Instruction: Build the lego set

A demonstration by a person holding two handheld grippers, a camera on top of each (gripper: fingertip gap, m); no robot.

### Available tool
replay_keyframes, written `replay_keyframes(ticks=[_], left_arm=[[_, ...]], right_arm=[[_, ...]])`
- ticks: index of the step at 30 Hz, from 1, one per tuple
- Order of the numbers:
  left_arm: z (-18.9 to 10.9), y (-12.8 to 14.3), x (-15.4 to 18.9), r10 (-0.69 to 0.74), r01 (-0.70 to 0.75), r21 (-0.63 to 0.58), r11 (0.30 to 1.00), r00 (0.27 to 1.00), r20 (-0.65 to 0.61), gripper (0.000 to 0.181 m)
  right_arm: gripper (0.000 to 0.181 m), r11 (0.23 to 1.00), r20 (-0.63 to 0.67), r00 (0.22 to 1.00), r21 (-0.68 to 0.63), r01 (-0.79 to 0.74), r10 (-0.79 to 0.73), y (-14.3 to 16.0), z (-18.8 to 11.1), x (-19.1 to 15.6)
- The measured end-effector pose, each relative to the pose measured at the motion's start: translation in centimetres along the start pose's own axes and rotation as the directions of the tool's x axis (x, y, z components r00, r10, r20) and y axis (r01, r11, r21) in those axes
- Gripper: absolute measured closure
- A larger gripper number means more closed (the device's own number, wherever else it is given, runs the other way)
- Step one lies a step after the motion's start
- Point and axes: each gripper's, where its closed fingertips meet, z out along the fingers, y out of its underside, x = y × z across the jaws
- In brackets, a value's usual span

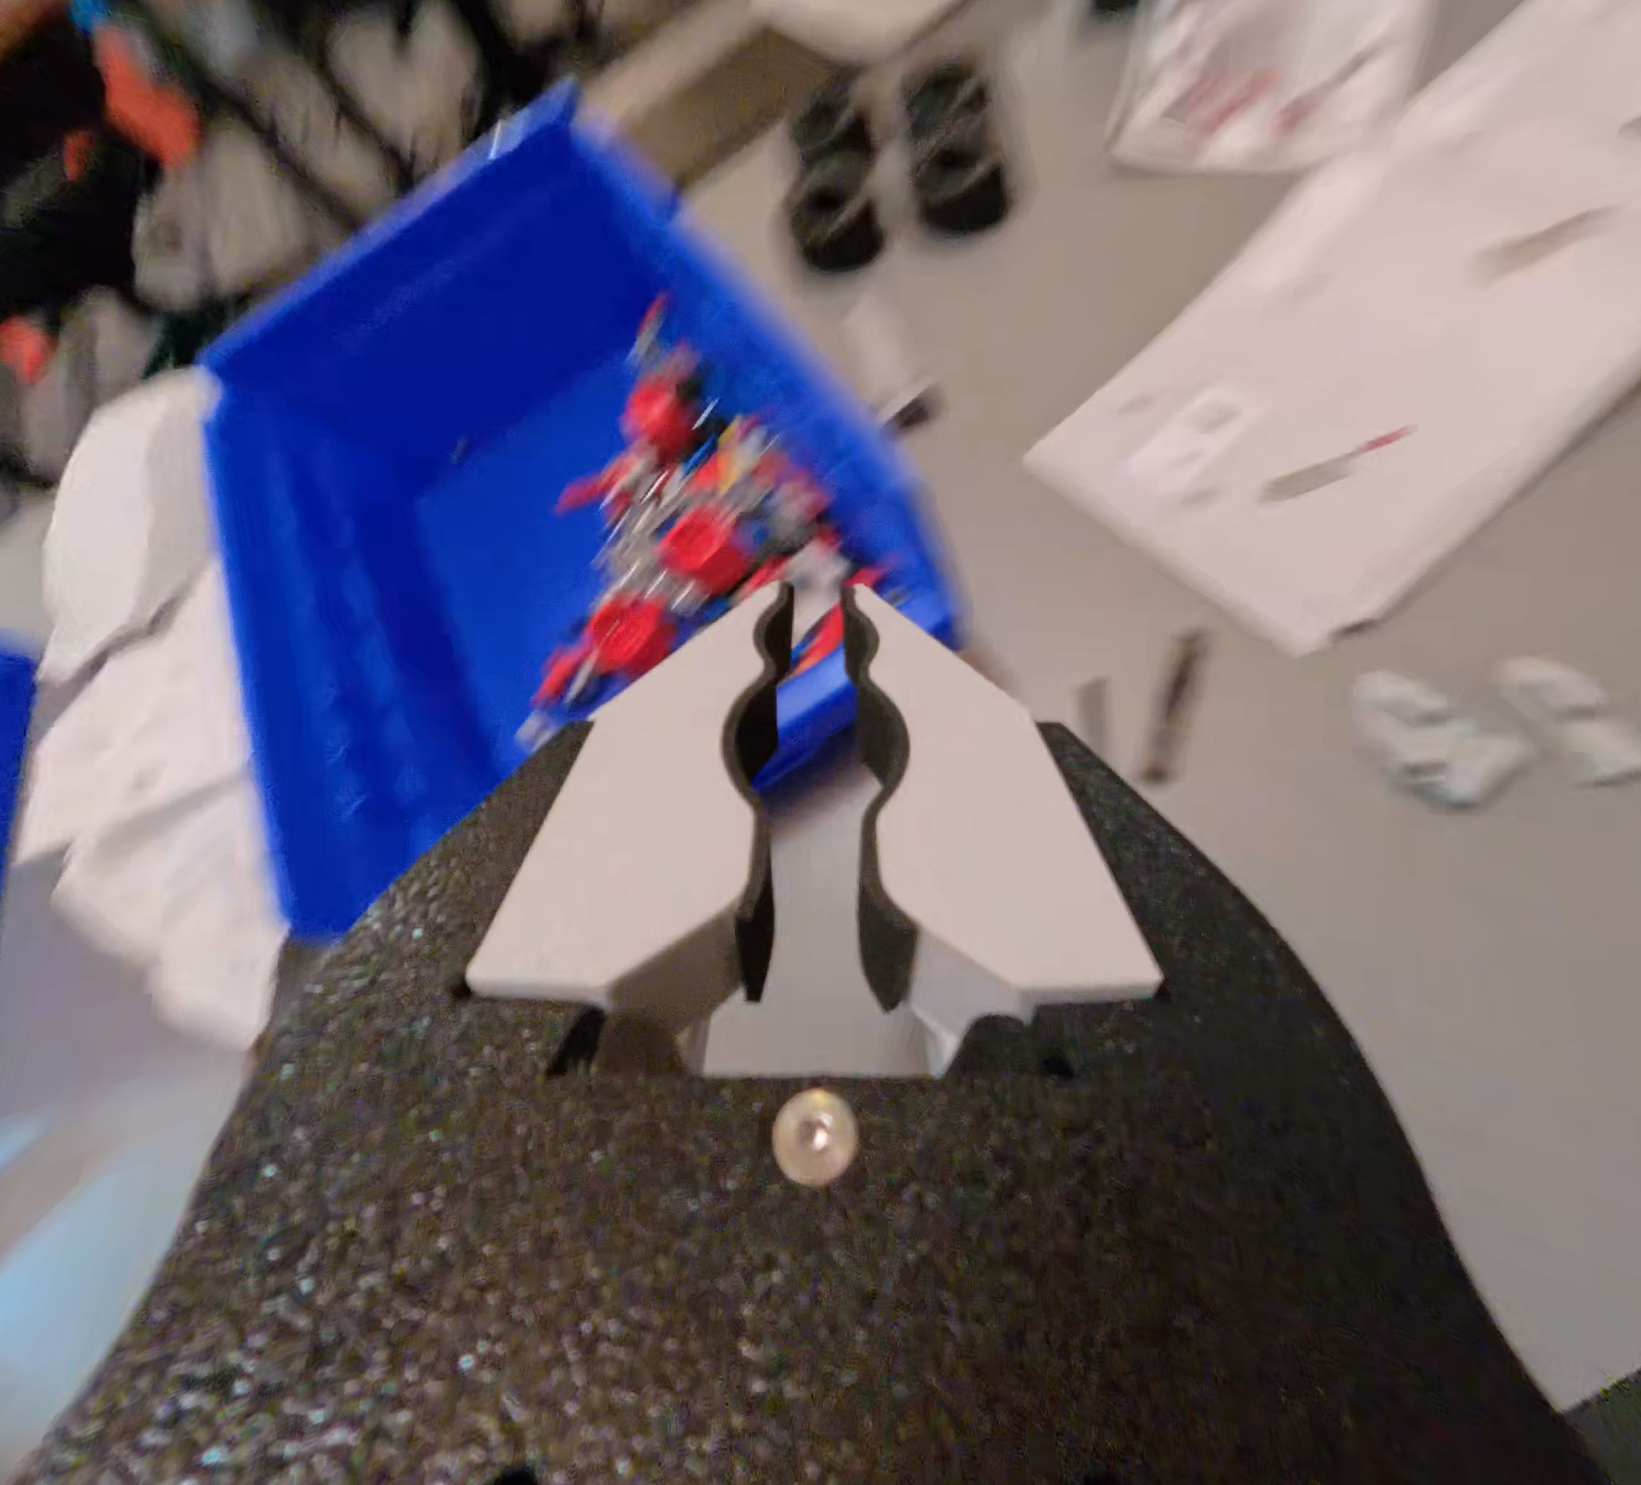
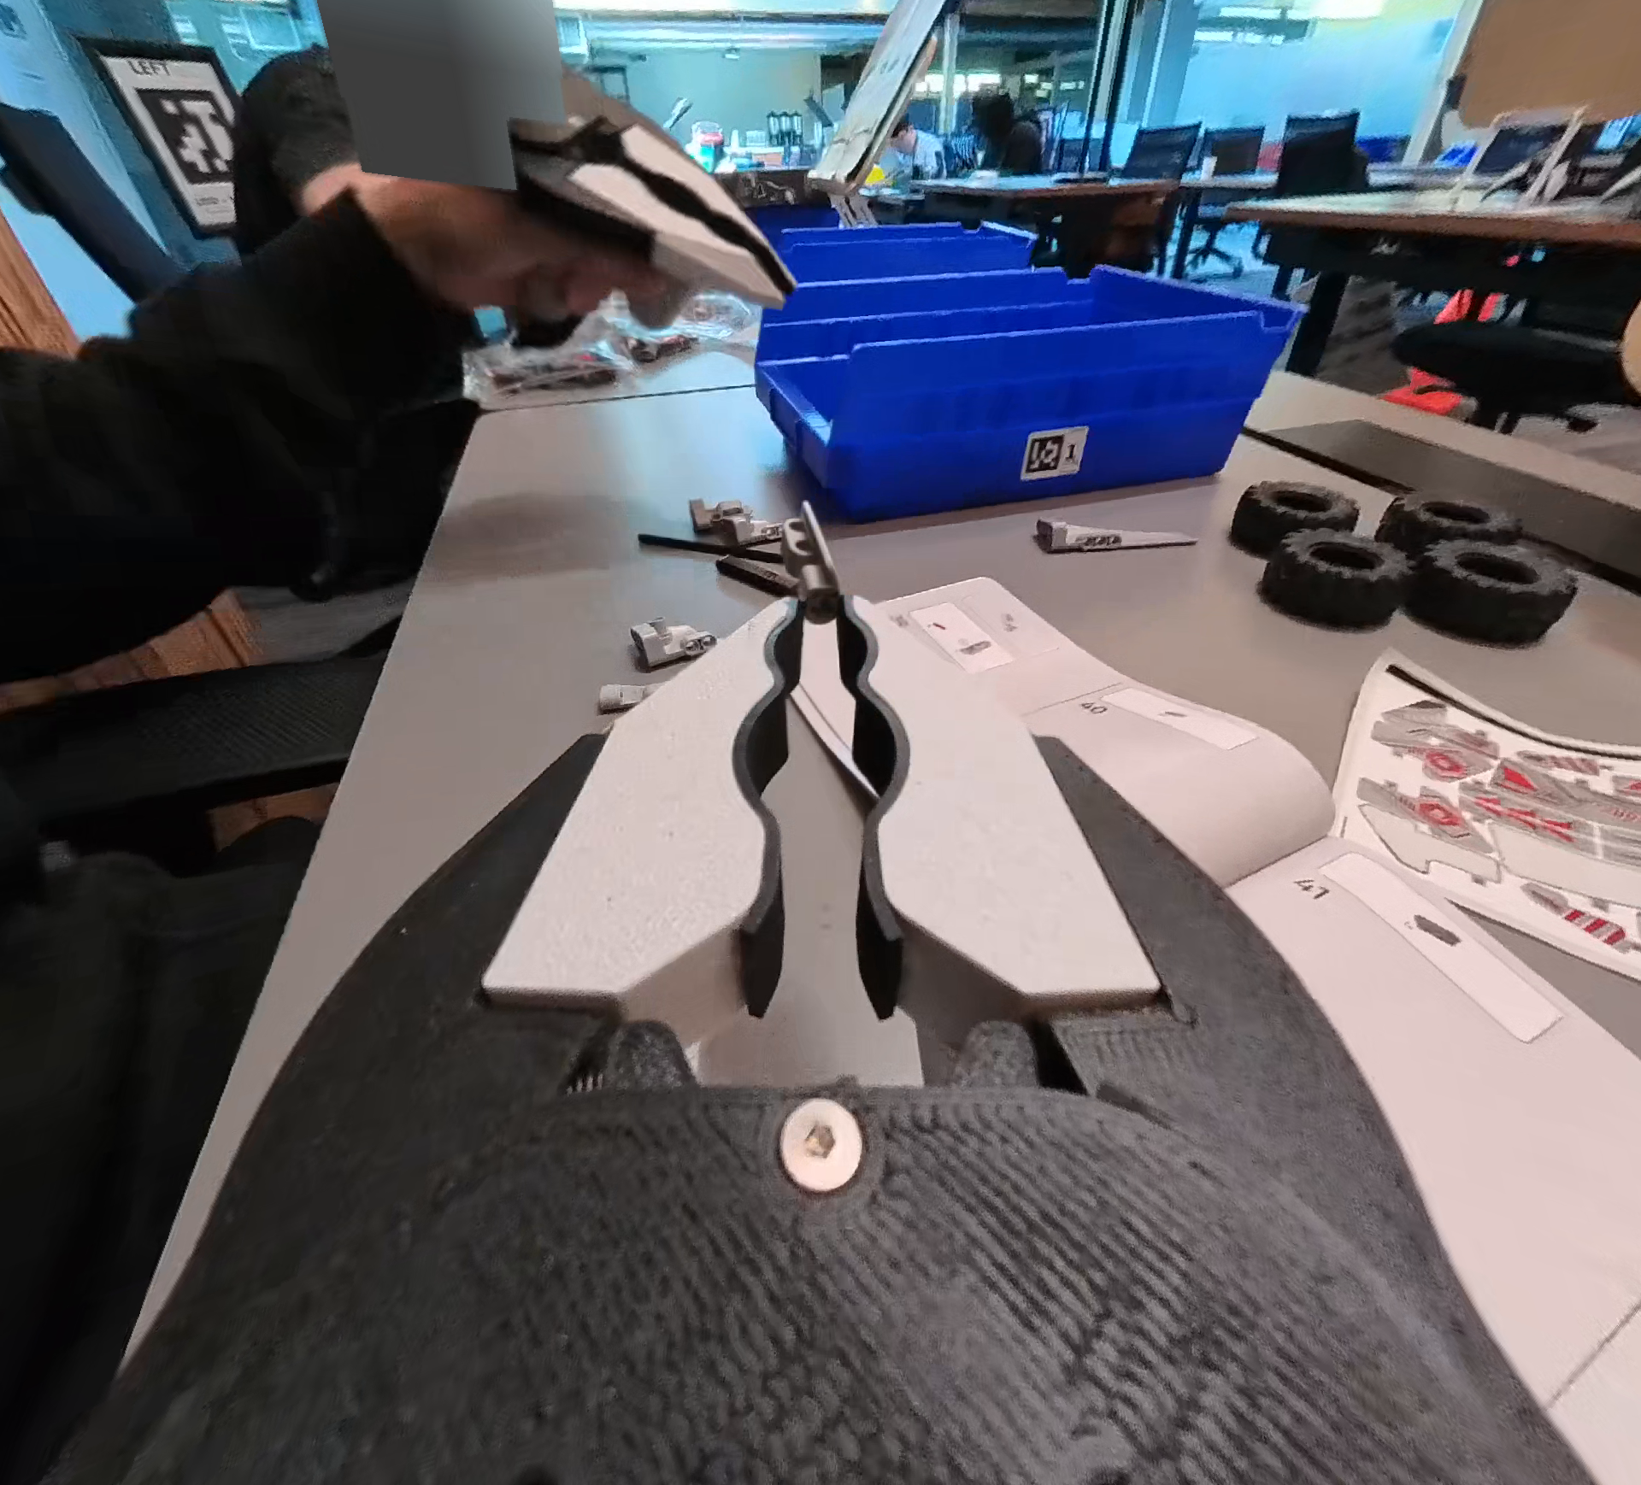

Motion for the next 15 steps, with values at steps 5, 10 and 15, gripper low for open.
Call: replay_keyframes(ticks=[5, 10, 15], left_arm=[[3.5, 4.9, -7.5, -0.065, 0.046, -0.394, 0.918, 0.997, -0.035, 0.169], [8.0, 6.3, -8.4, -0.024, -0.087, -0.515, 0.853, 0.978, -0.205, 0.167], [10.5, 7.0, -10.2, 0.041, -0.161, -0.558, 0.814, 0.974, -0.221, 0.169]], right_arm=[[0.175, 0.996, -0.017, 0.998, -0.074, -0.058, 0.057, 1.0, 0.8, 0.8], [0.176, 0.986, -0.028, 0.993, -0.119, -0.116, 0.114, 1.7, 1.2, 1.4], [0.176, 0.979, -0.061, 0.987, -0.134, -0.157, 0.150, 2.0, 1.3, 2.2]])
